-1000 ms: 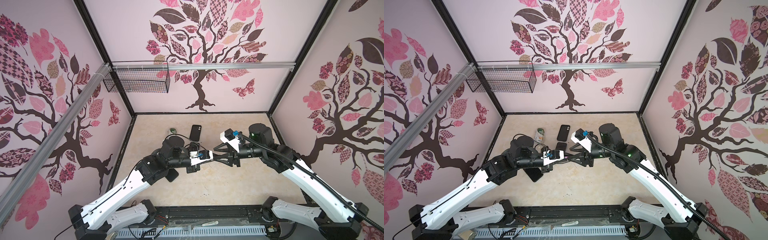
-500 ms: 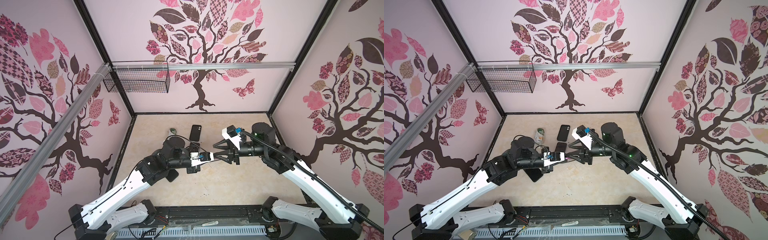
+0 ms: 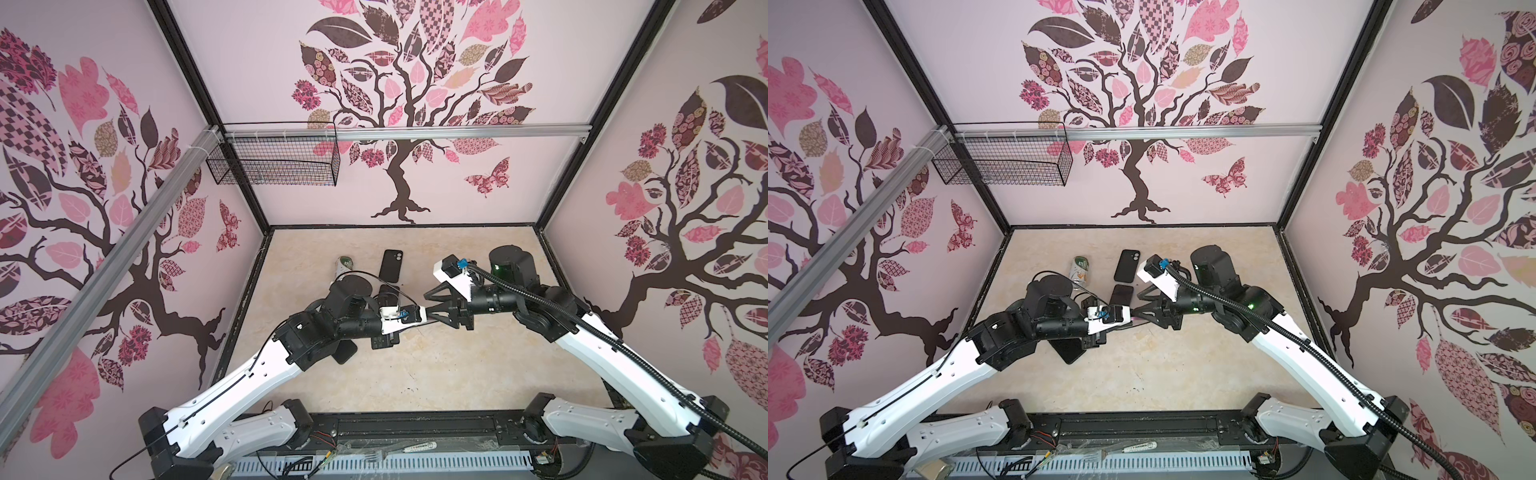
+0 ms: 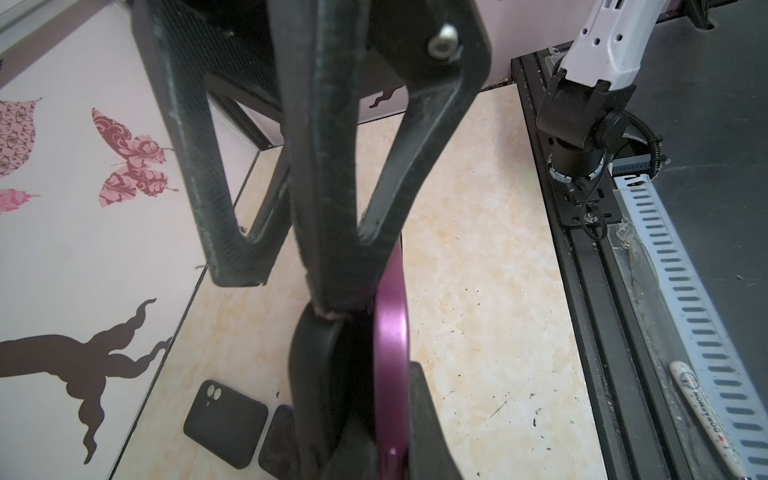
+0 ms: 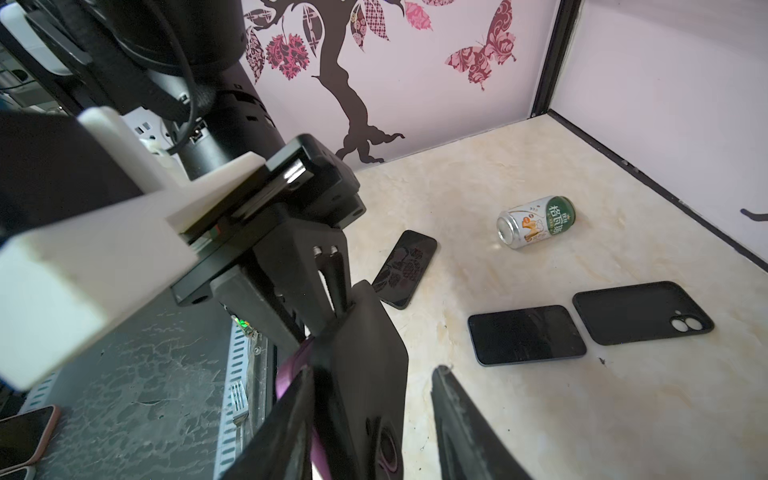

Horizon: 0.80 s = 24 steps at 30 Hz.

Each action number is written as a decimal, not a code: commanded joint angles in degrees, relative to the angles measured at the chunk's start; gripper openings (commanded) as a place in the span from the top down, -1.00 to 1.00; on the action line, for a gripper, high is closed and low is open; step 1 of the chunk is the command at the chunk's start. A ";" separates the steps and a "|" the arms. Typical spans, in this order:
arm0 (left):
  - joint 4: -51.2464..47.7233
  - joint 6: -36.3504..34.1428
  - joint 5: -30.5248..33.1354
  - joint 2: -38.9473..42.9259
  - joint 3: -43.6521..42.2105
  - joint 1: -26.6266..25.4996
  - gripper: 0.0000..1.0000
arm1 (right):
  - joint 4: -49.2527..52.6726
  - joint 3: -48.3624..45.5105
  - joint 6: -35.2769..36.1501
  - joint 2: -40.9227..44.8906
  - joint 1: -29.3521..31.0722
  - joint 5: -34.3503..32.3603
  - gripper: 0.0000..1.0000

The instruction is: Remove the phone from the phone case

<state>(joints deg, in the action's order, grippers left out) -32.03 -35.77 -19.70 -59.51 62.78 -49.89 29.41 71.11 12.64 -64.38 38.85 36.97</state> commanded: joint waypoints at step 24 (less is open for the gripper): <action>12.73 6.11 -4.97 4.12 -1.27 -2.67 1.00 | 1.66 -2.95 -2.33 -2.74 -2.95 -3.04 0.67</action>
<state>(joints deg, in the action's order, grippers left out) -31.53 -31.27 -18.74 -59.20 61.73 -51.11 31.03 70.67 13.93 -66.52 38.57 39.59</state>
